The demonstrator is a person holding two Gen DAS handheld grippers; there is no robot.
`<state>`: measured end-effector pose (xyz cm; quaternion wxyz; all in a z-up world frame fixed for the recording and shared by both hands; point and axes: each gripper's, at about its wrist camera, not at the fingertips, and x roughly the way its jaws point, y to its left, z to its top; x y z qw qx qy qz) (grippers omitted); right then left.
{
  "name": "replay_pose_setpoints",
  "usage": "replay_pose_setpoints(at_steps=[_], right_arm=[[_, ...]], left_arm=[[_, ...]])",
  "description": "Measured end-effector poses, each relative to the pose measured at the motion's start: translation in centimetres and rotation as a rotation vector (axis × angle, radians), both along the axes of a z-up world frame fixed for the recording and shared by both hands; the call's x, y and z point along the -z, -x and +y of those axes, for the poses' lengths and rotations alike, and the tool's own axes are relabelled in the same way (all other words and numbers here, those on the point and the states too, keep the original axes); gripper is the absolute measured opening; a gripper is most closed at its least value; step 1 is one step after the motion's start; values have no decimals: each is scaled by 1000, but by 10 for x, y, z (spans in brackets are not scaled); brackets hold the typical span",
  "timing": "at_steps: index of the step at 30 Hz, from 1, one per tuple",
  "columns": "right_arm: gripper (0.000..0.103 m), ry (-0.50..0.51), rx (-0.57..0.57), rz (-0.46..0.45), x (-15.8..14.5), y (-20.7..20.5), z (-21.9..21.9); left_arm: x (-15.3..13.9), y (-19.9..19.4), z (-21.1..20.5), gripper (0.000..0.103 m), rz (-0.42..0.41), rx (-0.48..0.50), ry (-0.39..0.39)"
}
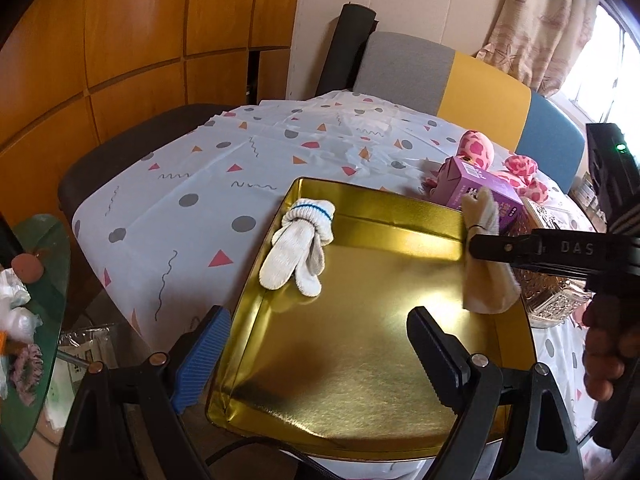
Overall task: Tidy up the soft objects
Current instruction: 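Carry the beige rolled cloth into the gold tray and open the right gripper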
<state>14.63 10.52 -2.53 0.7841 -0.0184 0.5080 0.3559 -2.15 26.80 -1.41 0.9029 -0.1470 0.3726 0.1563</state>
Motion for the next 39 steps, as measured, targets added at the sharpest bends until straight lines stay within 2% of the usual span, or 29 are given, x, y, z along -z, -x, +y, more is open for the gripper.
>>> replay_pose_setpoints(at_steps=[7, 16, 20, 23, 29, 34, 39], right_arm=[[43, 32, -2, 10, 11, -6, 33], [43, 114, 27, -2, 27, -22, 54], [46, 118, 33, 10, 32, -30, 60], [46, 98, 55, 31, 33, -34, 60], [46, 88, 60, 20, 30, -30, 51], [51, 56, 74, 15, 24, -27, 40], [51, 41, 85, -22, 13, -17, 22]], left_arm=[[4, 6, 9, 90, 9, -21, 2], [11, 10, 16, 90, 20, -27, 21], [11, 10, 15, 90, 21, -23, 16], [11, 9, 13, 90, 22, -21, 16], [12, 8, 10, 90, 26, -15, 14], [11, 7, 5, 90, 31, -5, 11], [10, 6, 1, 90, 29, 1, 12]])
